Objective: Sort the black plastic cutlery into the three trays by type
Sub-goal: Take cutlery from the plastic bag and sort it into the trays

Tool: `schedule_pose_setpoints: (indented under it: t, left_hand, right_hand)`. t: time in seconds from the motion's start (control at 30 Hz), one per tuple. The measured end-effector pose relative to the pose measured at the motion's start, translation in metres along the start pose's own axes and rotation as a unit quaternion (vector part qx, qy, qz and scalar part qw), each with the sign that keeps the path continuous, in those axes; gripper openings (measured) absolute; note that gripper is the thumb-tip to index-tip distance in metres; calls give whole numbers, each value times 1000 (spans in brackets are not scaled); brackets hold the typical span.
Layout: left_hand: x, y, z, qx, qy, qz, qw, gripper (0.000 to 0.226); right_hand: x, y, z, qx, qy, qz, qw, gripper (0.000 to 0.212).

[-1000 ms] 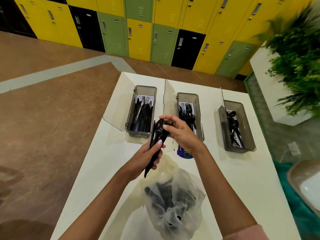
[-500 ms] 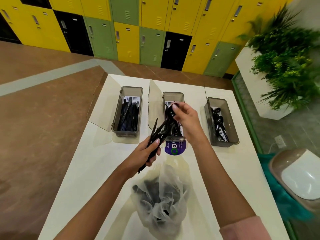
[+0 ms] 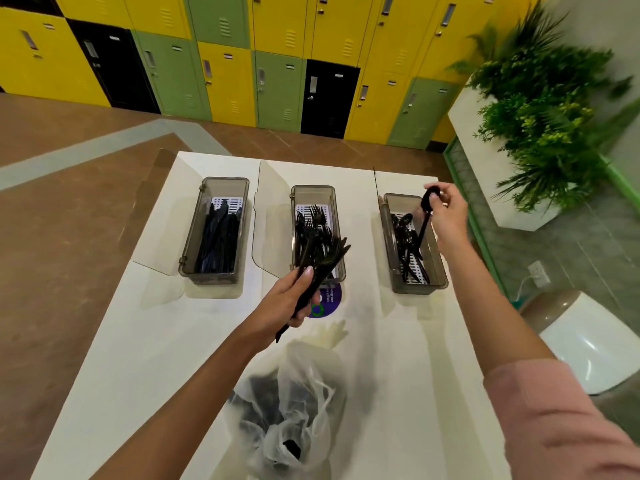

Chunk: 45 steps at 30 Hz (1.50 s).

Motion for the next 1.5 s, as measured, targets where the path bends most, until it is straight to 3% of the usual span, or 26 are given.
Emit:
schedule_pose_setpoints:
  t: [0.2,0.3,0.43,0.5,0.57,0.63,0.7,0.87,1.07,1.27,1.5]
  left_hand:
    - [13,-5,10,45,28,-3,999,21]
    - [17,-8,13,52,37,-13,998,21]
    - [22,-9,16,43,31,-14,999,16]
    - [25,-10,17,39,32,-16,999,12]
    - [26,-11,18,38,35,-16,999,12]
    - [25,-11,17,37,36,-10,999,10]
    - [23,-11,15,35,38,-3,999,11]
    - [11,-15,3,29,58,2,998,8]
    - [-2,-15,-8,-6,93,-12,996,35]
    - [-10,-11,-12,-3,93,2,996,36]
    - [-17,-9,-14,1,85,9,996,23]
  right_hand:
    - [20,77,-12,-130,-35,59,989,25]
    - [15,91,-10,-131,2,96,987,34]
    - [-9,69,11,-105,25,44,993,31]
    - [-38,49,28,-29,-18,24,999,21]
    - [-68,30,47,15,-114,26,993,13]
    - [-92,24,63,-10,-206,7,978,12]
    - [-108,25,73,-40,-237,-22,971,14]
    - [-126,27,84,-42,-237,-1,971,13]
    - [-139,25,91,52,-214,67,973,16]
    - [-156,30,99,136,-190,125,964,22]
    - [-168,31,106,128,-173,124,969,15]
Point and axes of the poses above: each hand's wrist, its own x-axis towards the middle knuckle, its own z-axis out of the palm, y = z × x, the point moved 3 cm from there along x, towards the middle knuckle, and after that the axes turned 15 degrees about x, right-handed, at the moved point
